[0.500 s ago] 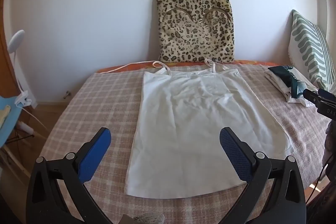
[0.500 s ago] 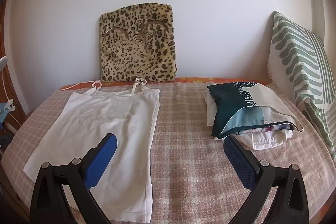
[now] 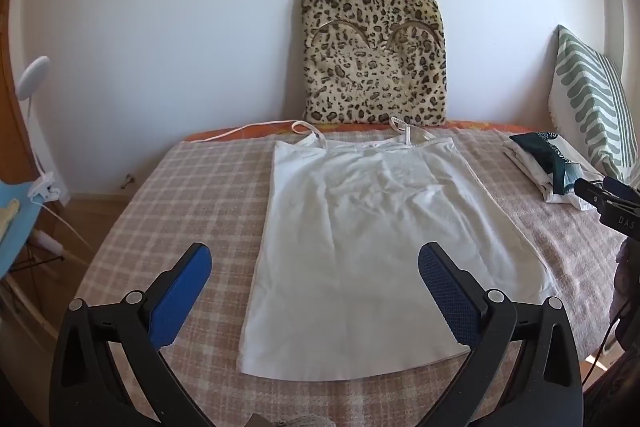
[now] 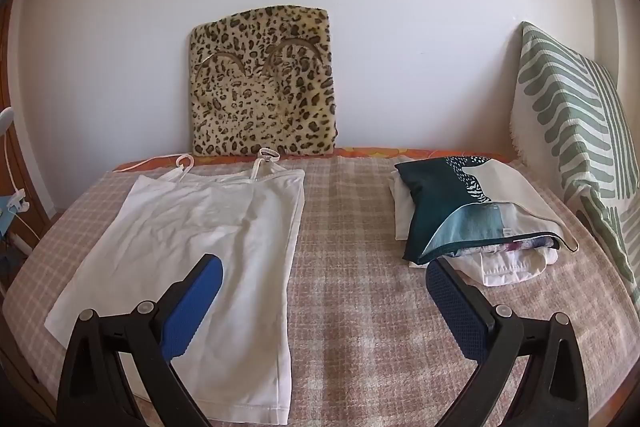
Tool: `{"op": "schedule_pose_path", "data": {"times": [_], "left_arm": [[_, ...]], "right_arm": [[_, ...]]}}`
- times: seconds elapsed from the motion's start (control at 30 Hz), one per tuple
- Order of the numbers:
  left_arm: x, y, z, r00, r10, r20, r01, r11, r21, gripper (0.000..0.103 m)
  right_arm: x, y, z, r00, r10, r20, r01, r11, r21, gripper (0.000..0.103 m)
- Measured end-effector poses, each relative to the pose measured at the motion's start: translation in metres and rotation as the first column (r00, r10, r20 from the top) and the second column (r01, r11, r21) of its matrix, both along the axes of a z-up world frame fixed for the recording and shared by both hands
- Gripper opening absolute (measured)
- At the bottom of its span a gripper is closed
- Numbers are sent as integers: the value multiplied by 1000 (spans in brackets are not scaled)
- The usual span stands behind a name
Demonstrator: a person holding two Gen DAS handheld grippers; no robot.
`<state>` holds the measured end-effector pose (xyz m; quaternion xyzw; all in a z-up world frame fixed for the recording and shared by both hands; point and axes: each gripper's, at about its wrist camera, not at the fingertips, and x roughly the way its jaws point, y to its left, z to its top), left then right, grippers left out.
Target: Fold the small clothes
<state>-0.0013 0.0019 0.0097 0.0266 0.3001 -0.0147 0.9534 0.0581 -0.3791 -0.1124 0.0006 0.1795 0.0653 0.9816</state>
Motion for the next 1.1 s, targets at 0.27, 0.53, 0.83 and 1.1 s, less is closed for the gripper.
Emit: {"op": "schedule_pose_path", "data": {"times": [0.27, 0.53, 0.83, 1.1], "left_arm": [[1, -1, 4, 1000, 1, 2, -1, 1000, 1, 103], [0, -1, 7, 1000, 1, 6, -1, 1000, -1, 103], [0, 1, 7, 1000, 2, 7, -2, 1000, -3, 103], [0, 1, 8, 1000, 2, 7, -2, 1000, -6, 103]], "right_arm": [[0, 1, 0, 1000, 1, 2, -1, 1000, -2, 103], [0, 1, -2, 1000, 2, 4, -2, 1000, -2, 103], [0, 2, -3, 1000, 1, 4, -1, 1000, -2, 103], [0, 3, -3, 1000, 2, 6, -2, 1000, -2, 103]]}}
